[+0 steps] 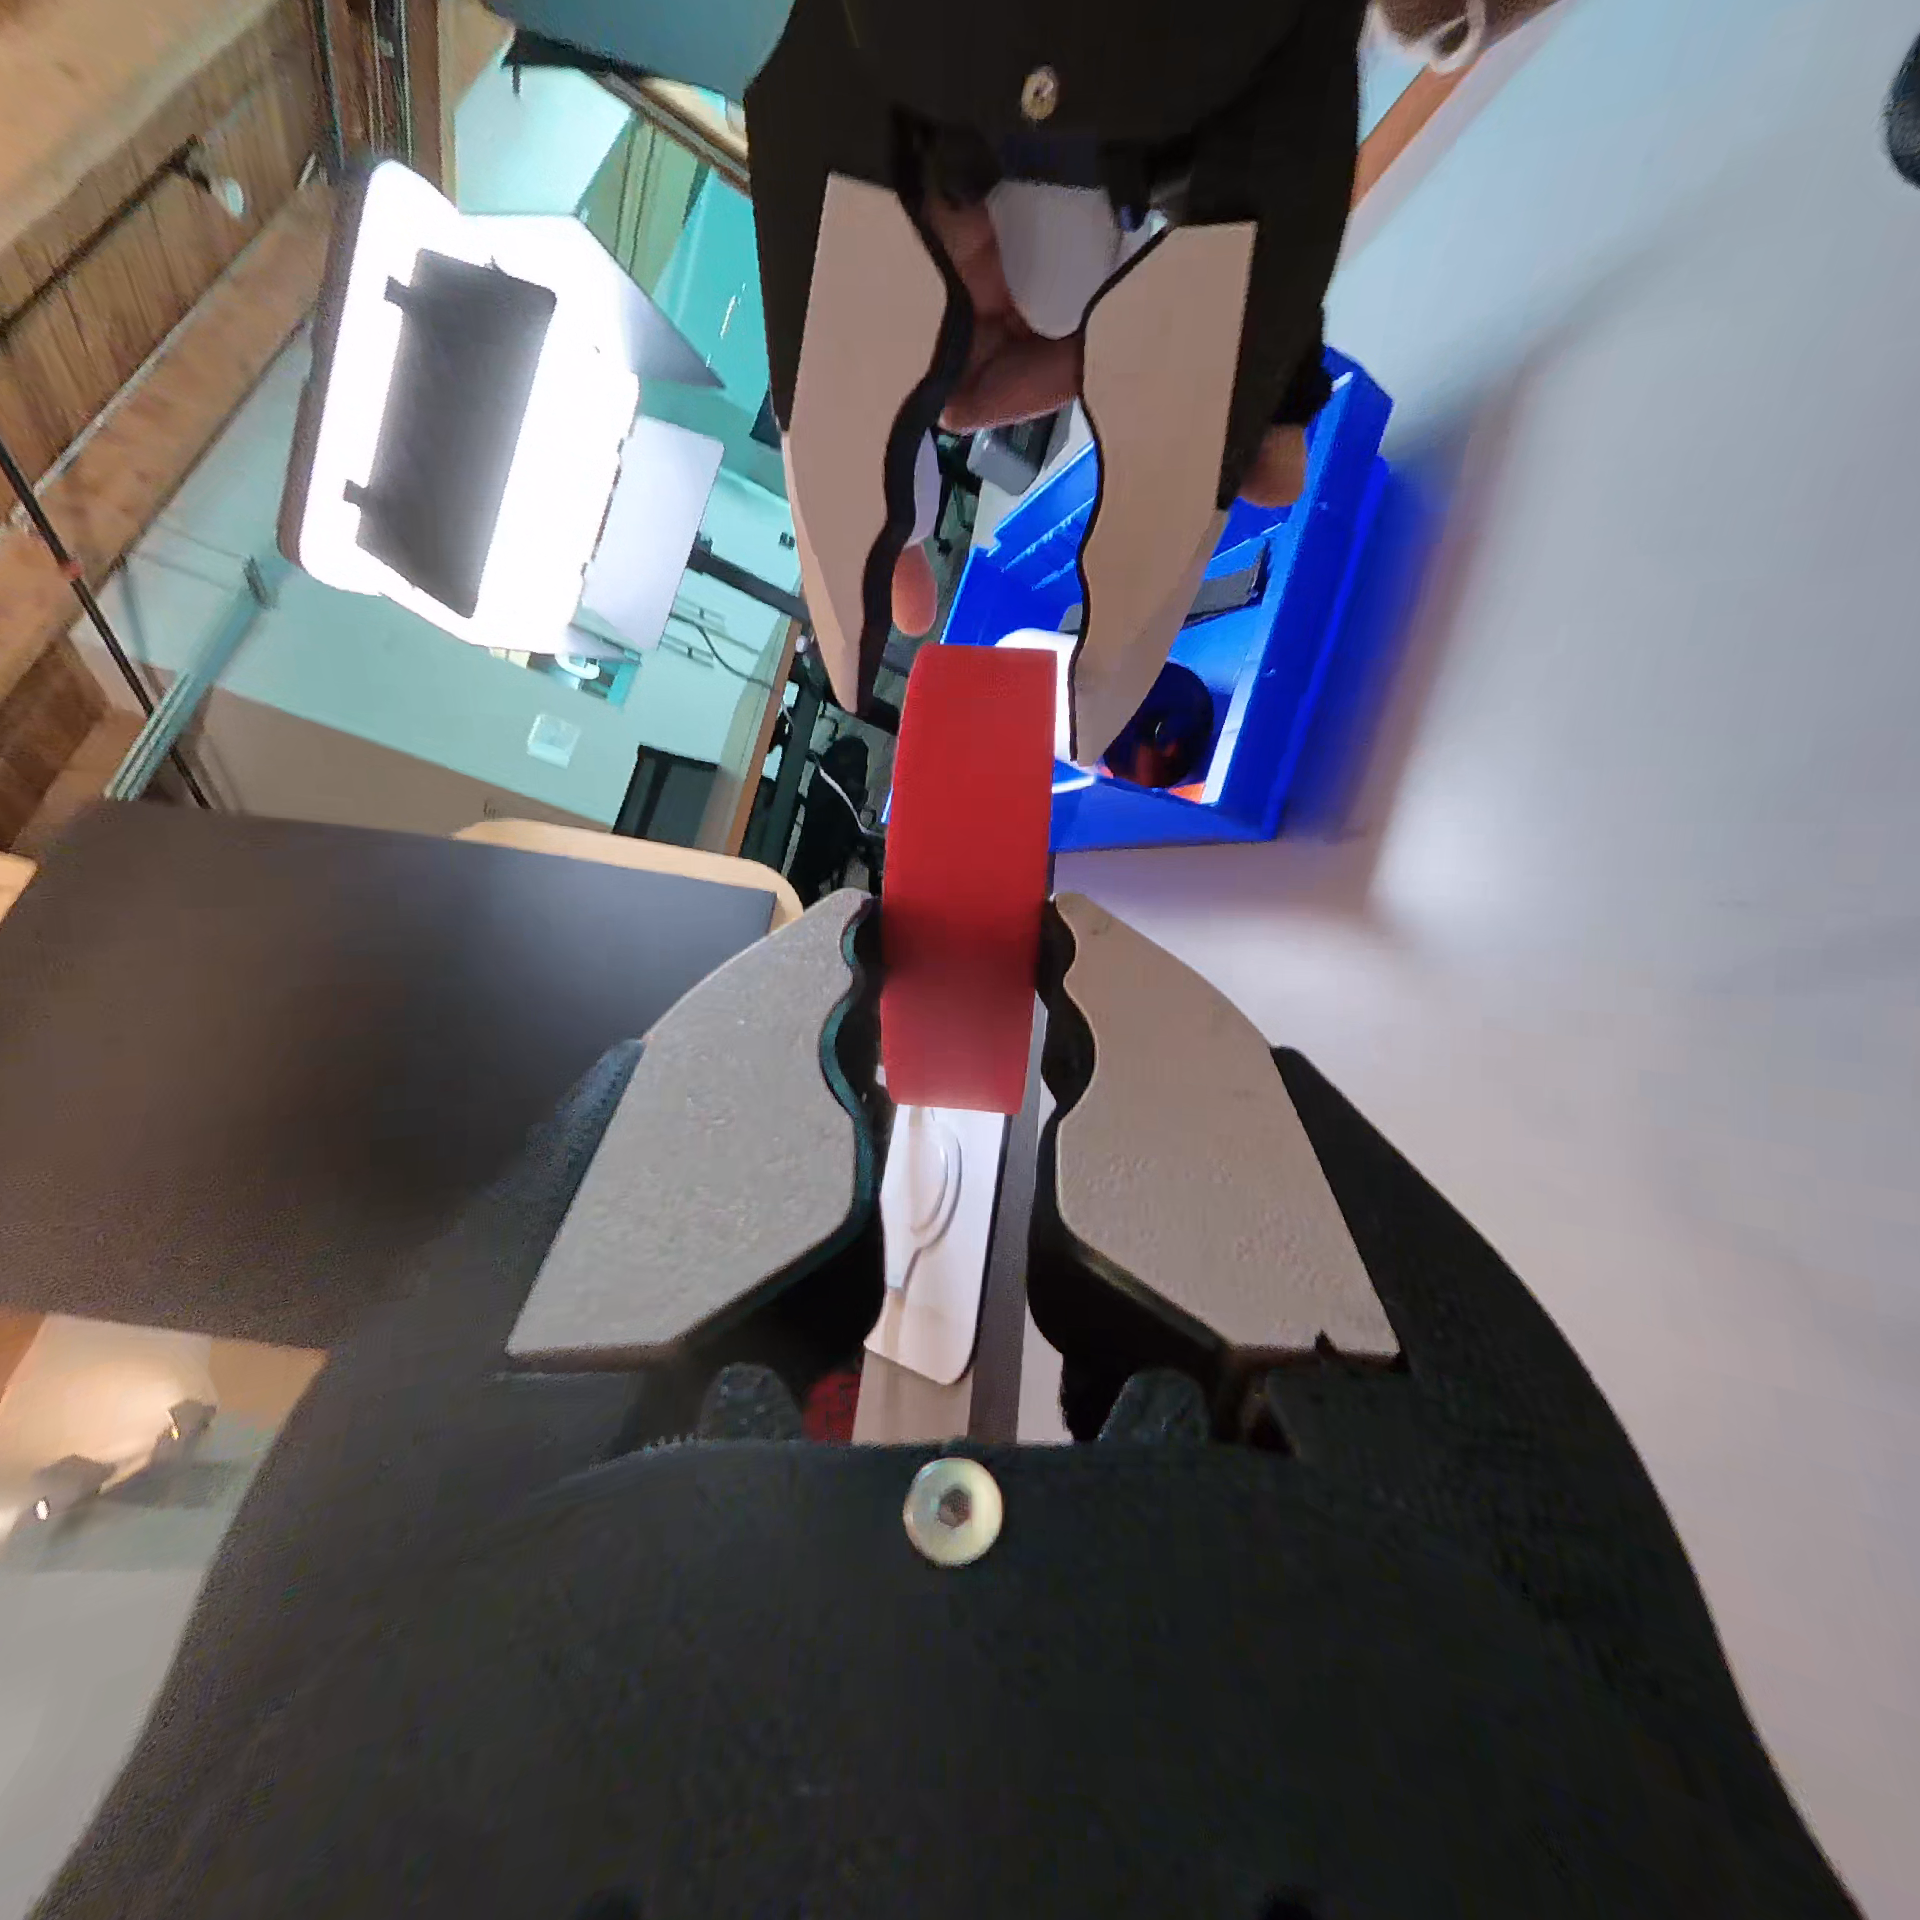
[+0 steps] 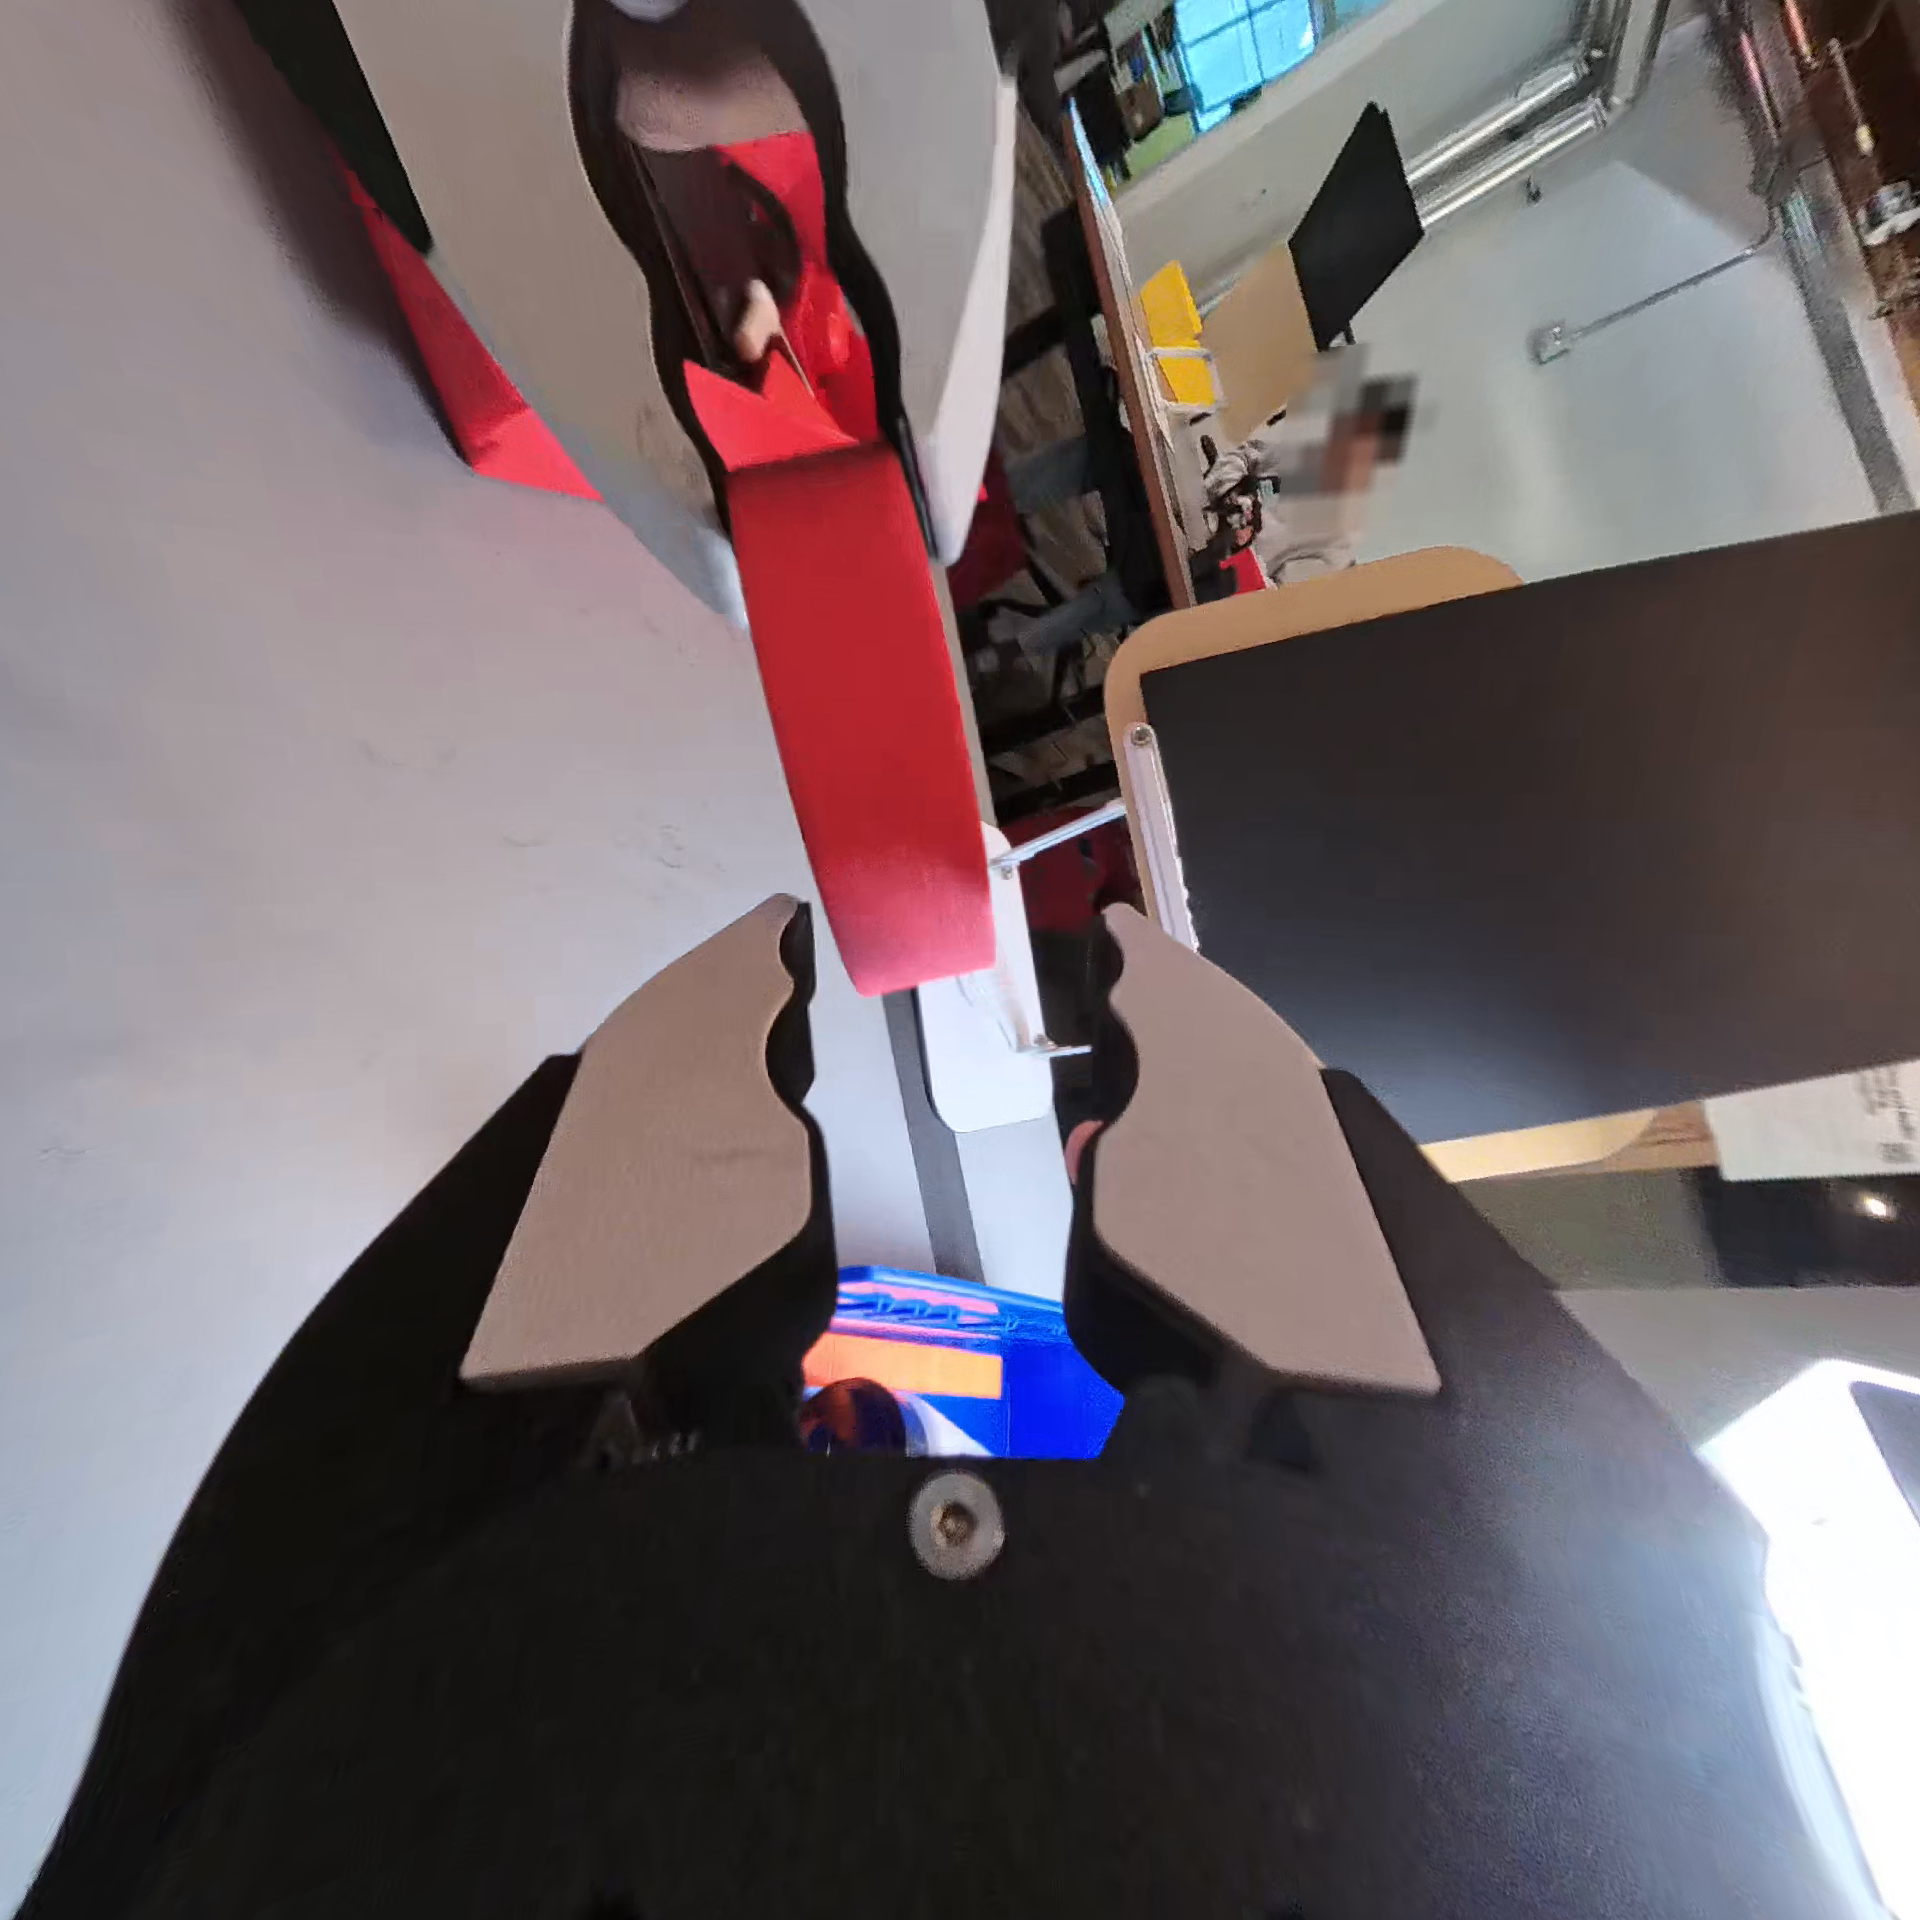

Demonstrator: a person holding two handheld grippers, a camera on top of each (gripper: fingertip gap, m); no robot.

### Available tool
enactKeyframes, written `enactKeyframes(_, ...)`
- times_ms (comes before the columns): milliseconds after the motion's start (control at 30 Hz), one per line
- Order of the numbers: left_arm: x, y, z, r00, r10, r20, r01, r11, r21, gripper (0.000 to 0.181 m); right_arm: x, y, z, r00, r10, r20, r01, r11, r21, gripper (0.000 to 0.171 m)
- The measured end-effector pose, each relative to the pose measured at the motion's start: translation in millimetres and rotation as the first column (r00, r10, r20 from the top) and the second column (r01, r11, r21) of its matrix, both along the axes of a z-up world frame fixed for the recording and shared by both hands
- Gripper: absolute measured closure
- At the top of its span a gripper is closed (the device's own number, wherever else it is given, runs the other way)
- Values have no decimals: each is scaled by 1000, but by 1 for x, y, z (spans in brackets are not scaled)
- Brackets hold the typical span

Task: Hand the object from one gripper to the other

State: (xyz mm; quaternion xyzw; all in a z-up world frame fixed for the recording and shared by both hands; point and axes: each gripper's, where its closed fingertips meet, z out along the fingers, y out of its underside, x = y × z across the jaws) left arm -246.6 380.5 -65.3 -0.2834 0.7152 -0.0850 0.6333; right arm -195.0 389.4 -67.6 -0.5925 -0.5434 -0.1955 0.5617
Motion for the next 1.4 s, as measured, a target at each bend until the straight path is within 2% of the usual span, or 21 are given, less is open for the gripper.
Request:
enactKeyframes(133, 1, -15, 2, 999, -52, -16, 53, 997, 57, 153, -3, -6, -10, 997, 70, 13, -69, 997, -46, 121)
enactKeyframes(200, 0, -15, 4, 999, -47, -13, 48, 997, 63, 152, -8, -7, -11, 994, 97, 43, -97, 995, -17, 140)
enactKeyframes(267, -1, -3, 3, 1000, -6, -4, 6, 1000, 11, 152, -9, -6, -4, 995, 91, 51, -93, 995, 33, 143)
enactKeyframes(333, -2, 14, -3, 997, 79, -6, -79, 996, -46, 151, -6, -2, 2, 997, 37, 66, -41, 997, 63, 144)
enactKeyframes(367, -2, 19, -4, 994, 105, -11, -105, 992, -62, 144, -2, 1, 3, 995, -12, 104, 3, 996, 88, 144)
enactKeyframes(433, 2, 14, 0, 994, 105, 5, -104, 991, -79, 140, 3, 9, 4, 984, -90, 152, 68, 987, 147, 144)
enactKeyframes(533, 9, 6, 0, 994, 106, -2, -106, 994, -39, 136, -6, 16, 5, 974, -136, 179, 95, 971, 222, 144)
enactKeyframes(567, 10, 8, -3, 992, 125, -15, -125, 992, -10, 137, -10, 17, 5, 970, -150, 194, 102, 965, 241, 144)
enactKeyframes(633, 10, 14, -7, 987, 160, -20, -159, 985, 70, 151, -24, 17, 1, 967, -137, 214, 79, 963, 258, 144)
enactKeyframes(700, 9, 14, -8, 990, 138, -17, -135, 982, 134, 153, -27, 16, -1, 963, -140, 232, 77, 963, 259, 144)
enactKeyframes(800, 9, 5, -4, 996, 84, -4, -82, 981, 177, 153, -30, 8, 0, 985, -58, 163, 26, 981, 192, 141)
enactKeyframes(900, 6, -4, -1, 999, 40, -16, -36, 979, 202, 153, -20, 0, -2, 990, -22, 139, 9, 996, 90, 123)
enactKeyframes(933, 5, -8, 0, 1000, 20, -15, -16, 980, 200, 153, -16, -2, -2, 991, -14, 136, 4, 997, 73, 123)
enactKeyframes(1000, 4, -14, 3, 1000, -12, -12, 14, 980, 198, 153, -11, -1, -6, 990, 8, 144, -18, 997, 72, 127)
enactKeyframes(1067, 3, -14, 2, 1000, -11, -16, 14, 983, 186, 153, -13, 2, -4, 987, 40, 158, -63, 987, 145, 142)
enactKeyframes(1167, 0, 11, 3, 996, 87, 36, -90, 992, 91, 150, -13, 6, 5, 987, -5, 162, -31, 975, 219, 142)
enactKeyframes(1267, -5, 28, 6, 985, 163, 58, -164, 986, 11, 137, -8, 16, 11, 975, -121, 188, 61, 952, 299, 142)
enactKeyframes(1400, -3, 27, 4, 980, 198, 29, -199, 976, 92, 138, -9, 33, 6, 952, -229, 201, 128, 900, 417, 142)
